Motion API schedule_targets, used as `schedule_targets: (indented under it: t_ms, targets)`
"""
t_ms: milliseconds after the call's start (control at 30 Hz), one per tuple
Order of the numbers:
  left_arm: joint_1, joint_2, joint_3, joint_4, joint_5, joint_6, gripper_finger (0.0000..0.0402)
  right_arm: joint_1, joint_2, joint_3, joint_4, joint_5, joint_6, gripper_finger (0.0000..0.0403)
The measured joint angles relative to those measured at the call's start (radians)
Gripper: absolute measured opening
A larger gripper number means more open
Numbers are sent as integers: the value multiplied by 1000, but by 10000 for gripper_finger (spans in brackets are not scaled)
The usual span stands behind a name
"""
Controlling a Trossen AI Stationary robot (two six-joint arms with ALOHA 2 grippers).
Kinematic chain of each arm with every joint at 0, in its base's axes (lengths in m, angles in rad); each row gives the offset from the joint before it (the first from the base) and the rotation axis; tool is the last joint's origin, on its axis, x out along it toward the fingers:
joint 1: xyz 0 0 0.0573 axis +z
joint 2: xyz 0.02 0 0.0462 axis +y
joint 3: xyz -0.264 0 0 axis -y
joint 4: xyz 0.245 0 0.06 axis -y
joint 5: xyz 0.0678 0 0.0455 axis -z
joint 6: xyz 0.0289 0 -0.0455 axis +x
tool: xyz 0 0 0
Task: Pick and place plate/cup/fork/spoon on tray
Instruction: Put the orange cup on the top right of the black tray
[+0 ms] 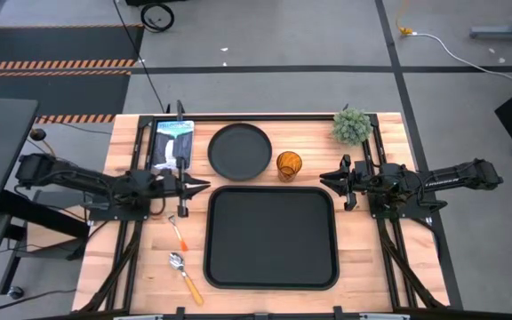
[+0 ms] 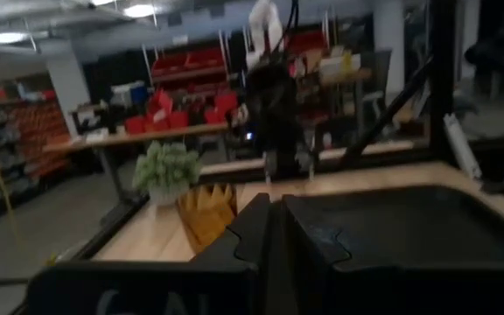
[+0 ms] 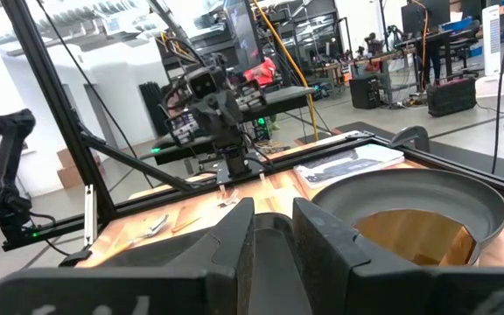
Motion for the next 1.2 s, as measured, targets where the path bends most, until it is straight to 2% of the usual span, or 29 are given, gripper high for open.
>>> schedule_targets:
  t_ms: [100,367,467,900,1200]
  targets:
    - [13,61,18,2,0,-9,41,0,0,0,0,0,0,88]
    - [54,220,104,2,-1,-160,41,0,0,0,0,0,0,88]
    - [59,286,150,3,0,-164,41,0,0,0,0,0,0,88]
    - [59,581,385,-7,-62,-276,41,0,0,0,0,0,0,88]
    - [101,720,568,-131,-83,-278,41,0,0,0,0,0,0,88]
